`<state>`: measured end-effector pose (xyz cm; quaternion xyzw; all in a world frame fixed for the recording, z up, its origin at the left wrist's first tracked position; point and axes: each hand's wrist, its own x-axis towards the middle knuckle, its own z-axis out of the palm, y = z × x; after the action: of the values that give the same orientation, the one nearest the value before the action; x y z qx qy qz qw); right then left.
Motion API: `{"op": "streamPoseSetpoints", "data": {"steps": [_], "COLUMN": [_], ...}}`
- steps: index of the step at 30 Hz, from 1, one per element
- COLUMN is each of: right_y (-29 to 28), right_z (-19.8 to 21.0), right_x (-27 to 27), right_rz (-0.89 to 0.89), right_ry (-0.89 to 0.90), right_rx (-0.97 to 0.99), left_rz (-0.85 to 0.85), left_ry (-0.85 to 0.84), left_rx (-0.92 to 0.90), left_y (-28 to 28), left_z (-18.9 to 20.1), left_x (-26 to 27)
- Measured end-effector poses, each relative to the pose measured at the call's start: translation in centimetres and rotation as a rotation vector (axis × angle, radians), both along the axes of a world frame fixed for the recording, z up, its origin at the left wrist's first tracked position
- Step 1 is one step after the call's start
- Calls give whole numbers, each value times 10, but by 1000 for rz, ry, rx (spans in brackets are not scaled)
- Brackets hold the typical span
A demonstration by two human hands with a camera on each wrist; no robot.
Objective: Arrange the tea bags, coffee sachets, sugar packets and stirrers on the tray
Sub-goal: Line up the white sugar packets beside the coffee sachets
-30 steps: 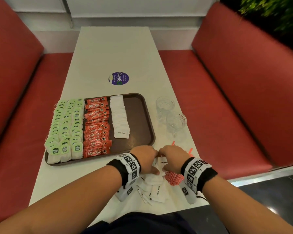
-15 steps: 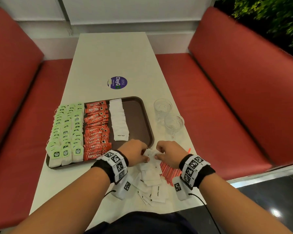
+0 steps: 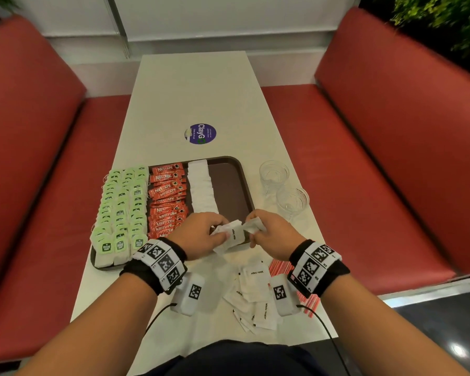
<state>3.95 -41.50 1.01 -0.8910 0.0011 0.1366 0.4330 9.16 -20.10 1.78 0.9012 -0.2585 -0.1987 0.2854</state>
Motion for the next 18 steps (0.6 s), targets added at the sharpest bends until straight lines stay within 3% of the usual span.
{"op": "streamPoseSetpoints", "data": {"steps": [8,13,18], "right_y": [24,26,31], "right_z": [-2,-2,2], "right_x": [16,21,27], "right_rz": [169,114,126], "right_ry": [-102,-35,-43], "right_rx": [8,56,131], "left_rz": [49,194,184], "left_ry": [-4,30,31], "left_rx": [-106,-176,-150], "left_y": [8,25,28], "left_z": [8,9,10], "left_x": [2,9,14]}}
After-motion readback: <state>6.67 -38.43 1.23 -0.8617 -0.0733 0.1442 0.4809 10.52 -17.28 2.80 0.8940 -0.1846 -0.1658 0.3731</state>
